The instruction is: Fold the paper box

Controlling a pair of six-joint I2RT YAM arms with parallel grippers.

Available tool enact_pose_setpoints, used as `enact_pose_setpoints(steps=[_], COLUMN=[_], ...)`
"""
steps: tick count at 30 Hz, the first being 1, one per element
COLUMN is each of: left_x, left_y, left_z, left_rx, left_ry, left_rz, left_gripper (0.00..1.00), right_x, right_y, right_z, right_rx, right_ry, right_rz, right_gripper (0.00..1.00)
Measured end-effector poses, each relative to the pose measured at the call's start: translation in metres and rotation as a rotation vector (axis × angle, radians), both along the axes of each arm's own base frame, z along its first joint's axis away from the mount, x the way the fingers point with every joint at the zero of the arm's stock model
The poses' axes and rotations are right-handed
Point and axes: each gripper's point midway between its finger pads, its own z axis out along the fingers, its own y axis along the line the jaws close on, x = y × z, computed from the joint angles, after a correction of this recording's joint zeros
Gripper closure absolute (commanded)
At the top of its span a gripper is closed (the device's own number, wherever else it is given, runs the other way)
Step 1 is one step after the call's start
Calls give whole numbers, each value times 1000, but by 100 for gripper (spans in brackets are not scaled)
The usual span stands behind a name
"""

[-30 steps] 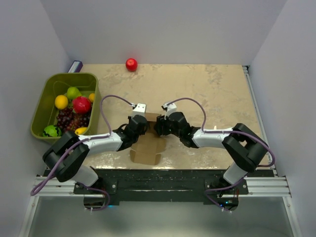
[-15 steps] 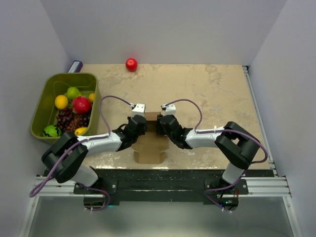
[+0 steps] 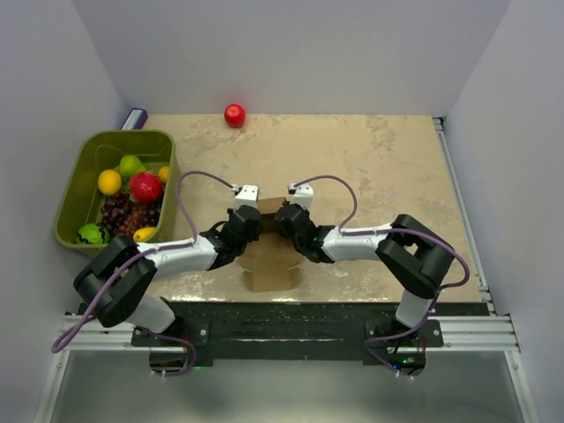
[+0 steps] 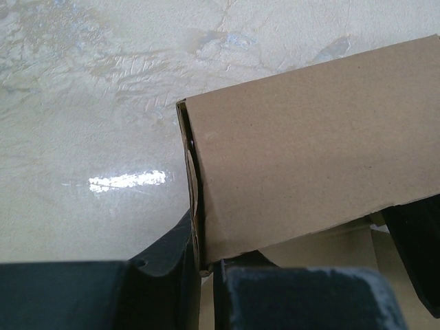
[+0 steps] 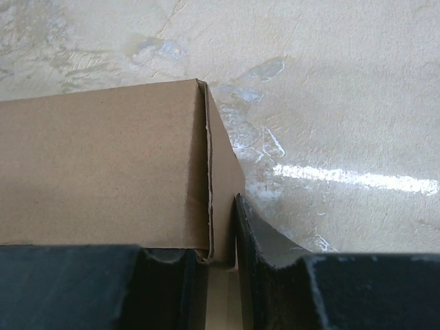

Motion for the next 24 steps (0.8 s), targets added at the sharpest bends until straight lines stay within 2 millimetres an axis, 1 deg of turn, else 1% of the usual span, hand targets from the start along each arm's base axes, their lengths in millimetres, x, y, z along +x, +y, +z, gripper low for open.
enact_pose_setpoints(steps=[8,24], left_x=[0,-2], left_y=[4,8], left_z=[3,8], left_rx=[7,23], left_ry=[-7,-21], left_rz=[15,24], left_gripper=[100,100], right_x=[7,8], right_y=[2,-5], right_z=[-1,-3], right_rx=[10,-1], right_ry=[0,-8], right_rz=[-76,-153], right_gripper=[100,100])
